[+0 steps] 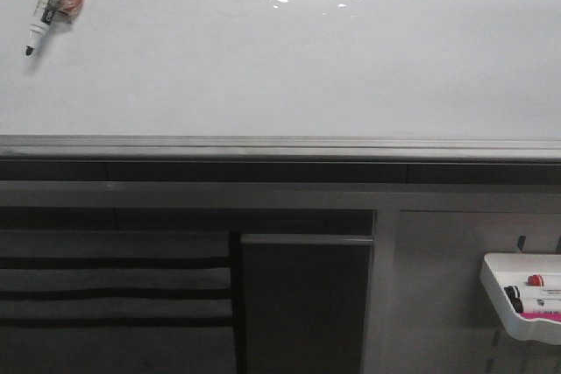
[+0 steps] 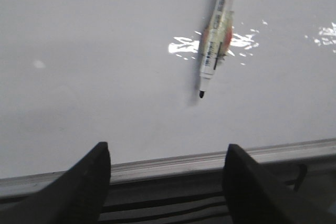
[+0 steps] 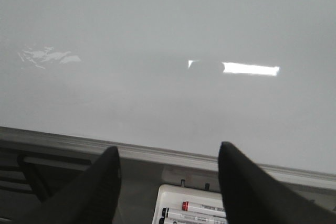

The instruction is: Write number 3 on whiteboard

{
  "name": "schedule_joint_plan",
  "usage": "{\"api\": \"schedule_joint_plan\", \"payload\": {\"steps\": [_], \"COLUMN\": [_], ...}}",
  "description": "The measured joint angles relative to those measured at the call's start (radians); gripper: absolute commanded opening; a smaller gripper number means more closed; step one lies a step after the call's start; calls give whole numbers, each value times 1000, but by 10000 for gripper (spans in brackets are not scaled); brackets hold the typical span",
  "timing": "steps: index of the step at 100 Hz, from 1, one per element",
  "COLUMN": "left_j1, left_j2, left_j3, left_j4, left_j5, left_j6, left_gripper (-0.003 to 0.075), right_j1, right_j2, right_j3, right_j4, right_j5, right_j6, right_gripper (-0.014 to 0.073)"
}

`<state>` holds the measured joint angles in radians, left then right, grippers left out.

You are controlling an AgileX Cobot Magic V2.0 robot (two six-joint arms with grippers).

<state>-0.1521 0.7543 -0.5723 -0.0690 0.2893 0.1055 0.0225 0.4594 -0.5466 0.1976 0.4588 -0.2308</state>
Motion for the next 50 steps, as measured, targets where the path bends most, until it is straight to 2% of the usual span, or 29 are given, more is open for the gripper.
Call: {"api": "schedule_joint_plan", "payload": {"steps": [23, 50], "left_j1": [-130, -145], "left_j2": [177, 416], "left_j3": [-69, -160], "left_j4": [9, 40], "left_j5": [-67, -190], "left_j6": [101, 105], "left_gripper": [437, 437], "right_j1": [0, 0], "right_j2": [60, 62], "right_j3": [0, 0], "right_j4": [11, 13], "right_j5": [2, 2], "right_j6": [0, 0], "right_gripper": [376, 376]}}
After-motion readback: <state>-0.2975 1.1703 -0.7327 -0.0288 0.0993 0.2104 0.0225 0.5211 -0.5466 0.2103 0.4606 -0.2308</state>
